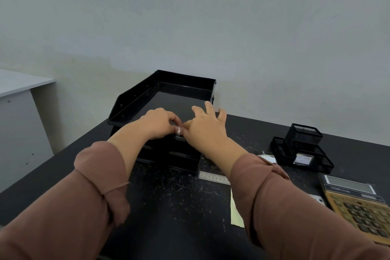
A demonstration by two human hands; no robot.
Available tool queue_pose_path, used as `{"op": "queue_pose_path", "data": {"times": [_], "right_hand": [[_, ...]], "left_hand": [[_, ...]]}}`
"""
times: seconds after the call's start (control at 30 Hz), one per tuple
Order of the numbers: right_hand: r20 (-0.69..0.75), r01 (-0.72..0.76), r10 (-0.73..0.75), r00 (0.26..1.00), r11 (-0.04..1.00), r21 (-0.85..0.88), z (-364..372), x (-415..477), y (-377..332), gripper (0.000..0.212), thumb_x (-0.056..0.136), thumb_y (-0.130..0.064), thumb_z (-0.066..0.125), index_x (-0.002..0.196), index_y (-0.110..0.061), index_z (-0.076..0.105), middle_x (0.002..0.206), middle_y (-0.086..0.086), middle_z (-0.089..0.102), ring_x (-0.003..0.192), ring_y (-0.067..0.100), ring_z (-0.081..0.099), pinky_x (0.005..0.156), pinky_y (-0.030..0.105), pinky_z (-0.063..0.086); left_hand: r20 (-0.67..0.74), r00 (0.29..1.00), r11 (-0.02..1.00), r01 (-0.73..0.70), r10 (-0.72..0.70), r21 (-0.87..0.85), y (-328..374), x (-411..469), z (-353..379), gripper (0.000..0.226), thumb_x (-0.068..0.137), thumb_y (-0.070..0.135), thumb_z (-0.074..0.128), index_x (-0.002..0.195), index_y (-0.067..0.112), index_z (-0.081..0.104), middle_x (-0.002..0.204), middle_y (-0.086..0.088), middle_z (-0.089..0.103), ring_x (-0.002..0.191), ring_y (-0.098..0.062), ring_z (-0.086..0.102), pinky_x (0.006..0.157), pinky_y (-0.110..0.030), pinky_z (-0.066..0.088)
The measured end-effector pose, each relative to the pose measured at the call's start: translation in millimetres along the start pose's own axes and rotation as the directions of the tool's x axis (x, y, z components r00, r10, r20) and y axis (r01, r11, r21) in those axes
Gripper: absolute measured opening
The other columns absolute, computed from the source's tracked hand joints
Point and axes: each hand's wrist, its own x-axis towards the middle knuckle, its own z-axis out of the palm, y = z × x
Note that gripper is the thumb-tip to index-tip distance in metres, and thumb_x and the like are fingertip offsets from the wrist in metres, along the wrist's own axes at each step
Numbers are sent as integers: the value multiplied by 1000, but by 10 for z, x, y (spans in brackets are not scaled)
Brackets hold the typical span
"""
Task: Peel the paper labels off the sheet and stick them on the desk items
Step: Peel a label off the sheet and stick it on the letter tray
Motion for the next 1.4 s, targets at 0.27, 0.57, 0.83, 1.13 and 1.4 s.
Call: {"op": "queue_pose_path", "data": {"times": [0.27,0.57,0.83,1.13,1.4], "right_hand": [[-74,-77,73,995,996,-51,13,-78,39,27,88,-32,45,78,-28,70,151,7,27,141,40,2,102,61,3],[-16,-86,86,996,995,-49,-24,-135,107,19,84,-22,50,78,-23,67,155,7,17,141,39,-4,106,62,2],[-112,86,-78,991,994,69,20,-383,67,39,86,-18,40,114,-37,60,155,7,18,141,34,-3,102,55,1],[-110,15,-7,994,998,68,38,-474,128,41,79,-19,44,113,-33,62,154,7,17,141,35,-3,103,57,5],[-92,-4,11,996,997,77,40,-485,134,29,76,-15,49,101,-15,63,156,6,11,142,32,-5,106,56,3]], "left_hand": [[29,999,1000,20,-20,-5,-66,1,-17,21,82,45,61,103,48,62,110,0,50,116,-27,47,101,-46,39],[10,999,996,38,-38,-80,-72,-35,-6,28,81,38,61,109,45,62,102,6,48,114,-25,49,102,-43,37],[-345,937,998,-61,61,10,-28,-167,298,32,84,27,47,102,47,63,96,14,44,105,-17,37,90,-36,23],[-450,892,997,12,-44,-75,-87,-195,362,15,76,37,56,77,50,64,92,15,43,95,-11,31,88,-31,19],[-472,863,983,140,-182,-122,4,-247,366,7,78,35,57,73,35,62,97,11,45,107,-25,40,84,-34,25]]}}
